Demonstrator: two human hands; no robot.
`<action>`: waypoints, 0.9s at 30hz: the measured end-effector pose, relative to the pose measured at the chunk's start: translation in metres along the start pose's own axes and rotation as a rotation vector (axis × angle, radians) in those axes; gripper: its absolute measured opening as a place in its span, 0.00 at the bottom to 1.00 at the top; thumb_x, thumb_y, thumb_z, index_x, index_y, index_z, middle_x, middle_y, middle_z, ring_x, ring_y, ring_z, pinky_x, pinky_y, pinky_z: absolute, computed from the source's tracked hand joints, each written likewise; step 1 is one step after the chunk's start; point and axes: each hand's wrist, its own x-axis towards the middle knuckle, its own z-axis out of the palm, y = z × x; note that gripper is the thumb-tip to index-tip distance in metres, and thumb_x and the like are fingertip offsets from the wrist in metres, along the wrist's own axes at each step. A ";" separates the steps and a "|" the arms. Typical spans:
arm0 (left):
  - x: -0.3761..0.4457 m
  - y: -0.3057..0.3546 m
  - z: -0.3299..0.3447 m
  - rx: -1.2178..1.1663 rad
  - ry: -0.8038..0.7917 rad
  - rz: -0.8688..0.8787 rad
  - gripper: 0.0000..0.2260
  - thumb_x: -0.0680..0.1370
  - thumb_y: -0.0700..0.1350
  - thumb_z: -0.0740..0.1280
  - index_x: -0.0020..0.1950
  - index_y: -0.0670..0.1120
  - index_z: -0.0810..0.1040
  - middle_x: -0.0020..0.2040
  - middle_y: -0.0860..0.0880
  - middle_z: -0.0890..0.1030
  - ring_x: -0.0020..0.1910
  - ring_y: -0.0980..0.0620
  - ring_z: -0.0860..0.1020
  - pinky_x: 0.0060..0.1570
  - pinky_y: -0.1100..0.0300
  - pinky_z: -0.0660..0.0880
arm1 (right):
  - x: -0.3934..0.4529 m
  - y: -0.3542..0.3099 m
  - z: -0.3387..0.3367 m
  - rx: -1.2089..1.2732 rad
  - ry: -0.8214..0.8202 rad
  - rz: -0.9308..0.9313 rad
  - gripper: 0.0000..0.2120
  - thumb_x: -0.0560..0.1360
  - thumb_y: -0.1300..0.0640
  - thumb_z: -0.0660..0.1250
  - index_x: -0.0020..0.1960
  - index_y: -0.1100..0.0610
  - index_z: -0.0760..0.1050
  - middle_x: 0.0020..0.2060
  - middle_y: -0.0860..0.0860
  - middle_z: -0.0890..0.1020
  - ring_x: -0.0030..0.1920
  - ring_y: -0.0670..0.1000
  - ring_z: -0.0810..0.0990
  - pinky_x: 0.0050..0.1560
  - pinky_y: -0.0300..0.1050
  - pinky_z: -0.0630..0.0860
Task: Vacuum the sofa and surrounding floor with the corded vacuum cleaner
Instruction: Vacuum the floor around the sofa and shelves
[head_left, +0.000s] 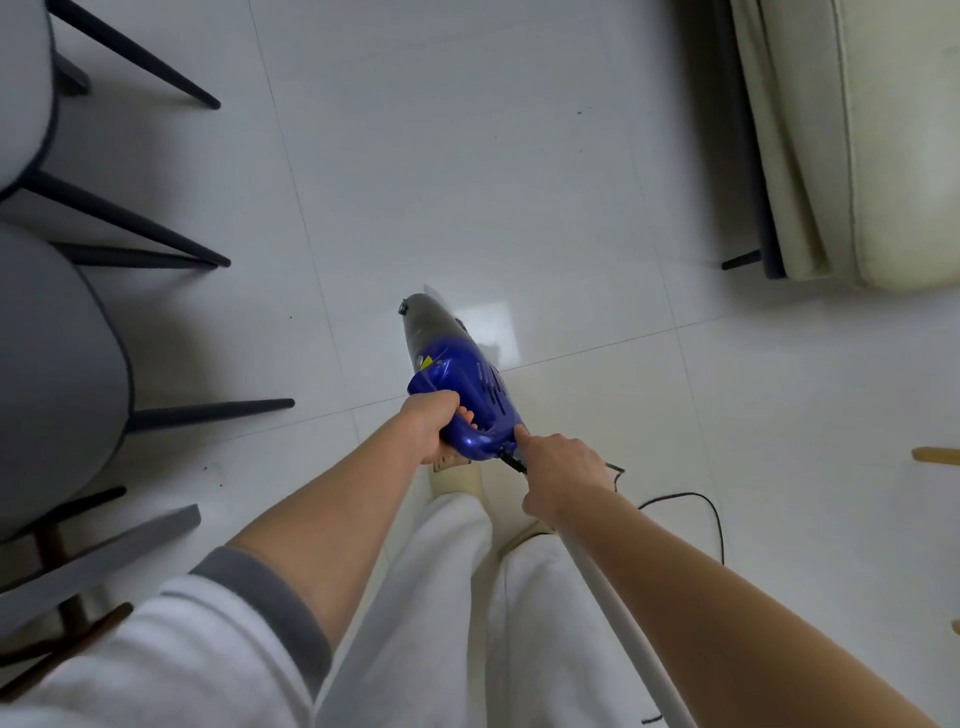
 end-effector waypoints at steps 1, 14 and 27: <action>0.000 0.003 -0.004 0.009 -0.002 0.010 0.07 0.76 0.33 0.62 0.51 0.42 0.74 0.36 0.46 0.78 0.35 0.51 0.77 0.43 0.55 0.78 | 0.002 -0.003 0.001 0.007 0.005 -0.008 0.30 0.75 0.61 0.64 0.74 0.54 0.58 0.43 0.51 0.72 0.41 0.51 0.73 0.39 0.43 0.69; 0.022 0.060 -0.001 -0.065 -0.058 0.102 0.05 0.77 0.33 0.60 0.48 0.42 0.73 0.35 0.47 0.76 0.34 0.53 0.76 0.39 0.57 0.76 | 0.055 -0.007 -0.030 -0.026 0.138 0.027 0.24 0.74 0.63 0.64 0.68 0.53 0.63 0.41 0.51 0.73 0.41 0.53 0.73 0.38 0.45 0.70; 0.069 0.127 -0.034 -0.035 -0.031 0.195 0.05 0.77 0.33 0.61 0.48 0.42 0.73 0.37 0.47 0.76 0.35 0.53 0.76 0.41 0.59 0.77 | 0.136 -0.044 -0.047 -0.025 0.246 -0.011 0.31 0.76 0.62 0.62 0.76 0.55 0.55 0.42 0.52 0.72 0.41 0.53 0.71 0.39 0.45 0.69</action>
